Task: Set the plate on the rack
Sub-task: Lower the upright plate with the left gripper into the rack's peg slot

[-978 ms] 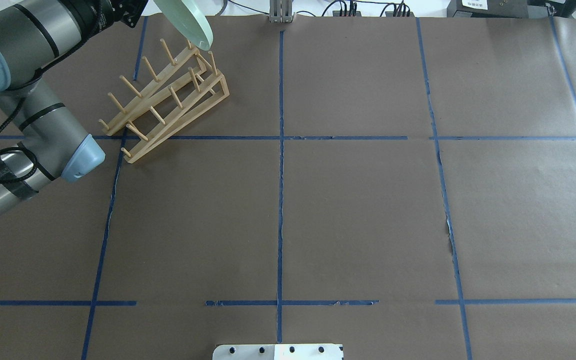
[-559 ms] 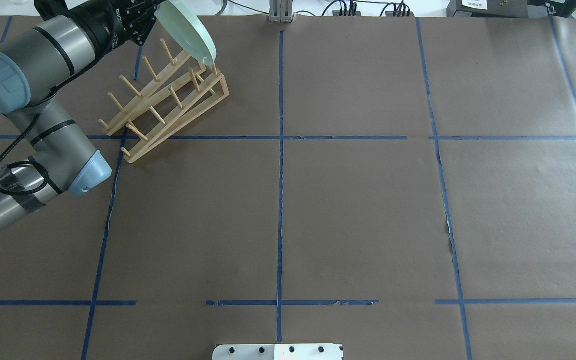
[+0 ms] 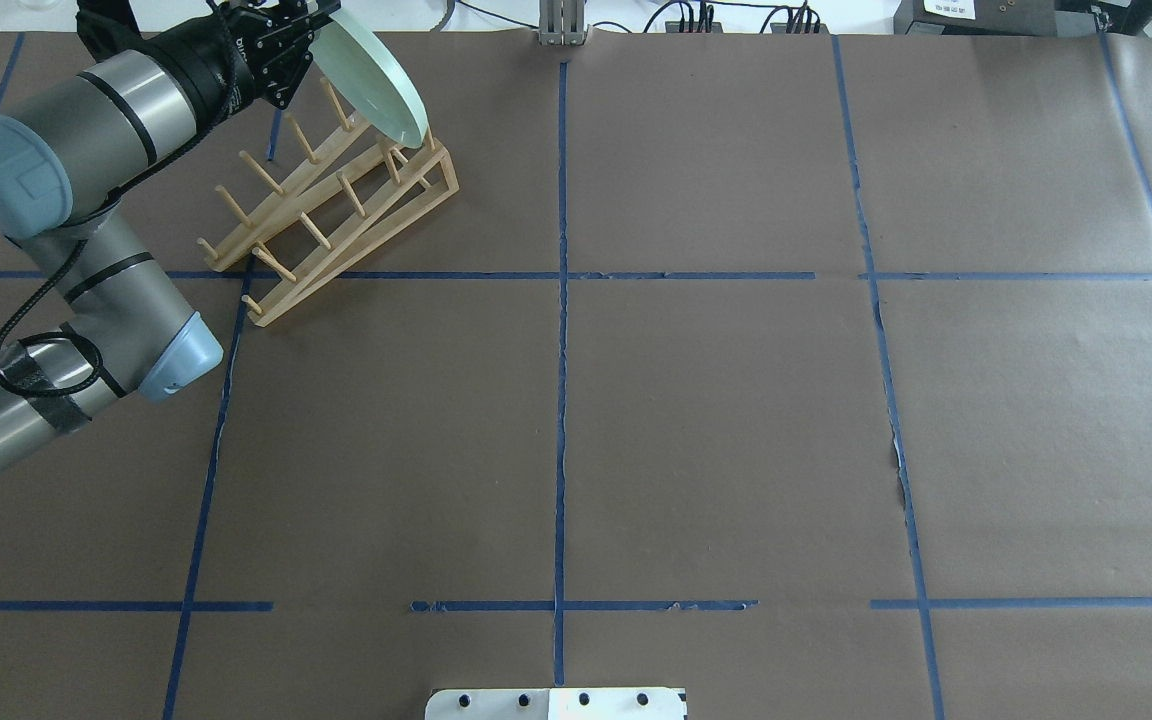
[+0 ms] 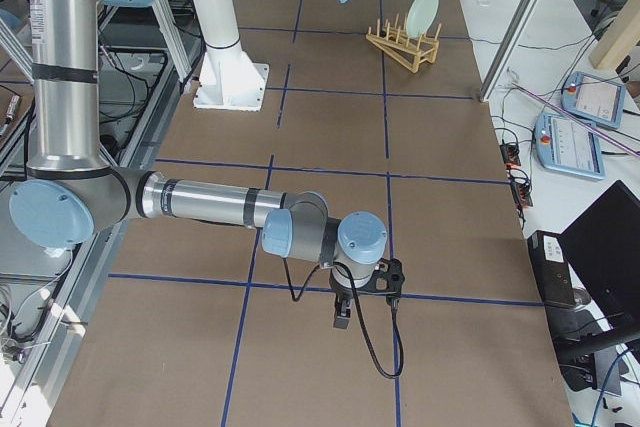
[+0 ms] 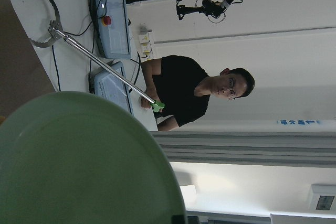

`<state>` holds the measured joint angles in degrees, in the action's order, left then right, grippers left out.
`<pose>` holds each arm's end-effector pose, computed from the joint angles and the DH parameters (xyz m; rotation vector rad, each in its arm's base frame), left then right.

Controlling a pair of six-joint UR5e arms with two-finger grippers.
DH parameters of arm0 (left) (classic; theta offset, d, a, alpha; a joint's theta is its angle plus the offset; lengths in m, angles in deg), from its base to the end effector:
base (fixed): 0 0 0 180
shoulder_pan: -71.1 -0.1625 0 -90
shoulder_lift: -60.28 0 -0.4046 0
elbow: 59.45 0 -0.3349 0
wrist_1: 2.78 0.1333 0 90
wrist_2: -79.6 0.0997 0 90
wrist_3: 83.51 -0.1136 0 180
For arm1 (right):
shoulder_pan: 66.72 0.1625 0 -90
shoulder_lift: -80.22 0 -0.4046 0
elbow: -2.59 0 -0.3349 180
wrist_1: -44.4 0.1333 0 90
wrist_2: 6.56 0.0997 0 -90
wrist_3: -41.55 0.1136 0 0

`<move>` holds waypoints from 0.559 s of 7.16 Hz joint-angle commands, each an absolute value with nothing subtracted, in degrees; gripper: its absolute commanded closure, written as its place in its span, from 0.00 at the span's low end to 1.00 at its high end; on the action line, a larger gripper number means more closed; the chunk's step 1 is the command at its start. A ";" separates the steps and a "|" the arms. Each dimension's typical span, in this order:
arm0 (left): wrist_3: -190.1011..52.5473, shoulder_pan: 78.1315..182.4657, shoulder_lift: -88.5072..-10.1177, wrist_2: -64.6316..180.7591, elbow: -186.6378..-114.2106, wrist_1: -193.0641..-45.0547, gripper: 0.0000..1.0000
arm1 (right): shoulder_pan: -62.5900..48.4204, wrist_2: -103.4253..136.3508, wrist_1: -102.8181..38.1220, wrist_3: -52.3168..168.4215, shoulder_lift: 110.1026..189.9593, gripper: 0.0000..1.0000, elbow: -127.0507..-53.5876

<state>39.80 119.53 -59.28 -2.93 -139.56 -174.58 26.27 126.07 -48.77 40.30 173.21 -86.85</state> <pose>0.2910 -0.5513 0.2816 0.3532 1.8848 -1.1188 0.0773 -0.3989 0.6820 -0.0843 -0.7469 0.0726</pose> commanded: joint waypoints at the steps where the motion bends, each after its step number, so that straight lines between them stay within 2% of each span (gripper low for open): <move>1: 39.80 119.36 -59.69 -2.93 -137.43 -174.61 1.00 | 26.27 126.07 -48.77 40.23 173.21 0.00 -86.80; 4: 39.80 119.27 -59.86 -2.93 -136.62 -174.52 1.00 | 26.27 126.07 -48.77 40.23 173.21 0.00 -86.88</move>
<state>39.80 119.31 -59.82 -2.93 -136.78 -174.59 26.27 126.07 -48.77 40.30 173.21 -86.83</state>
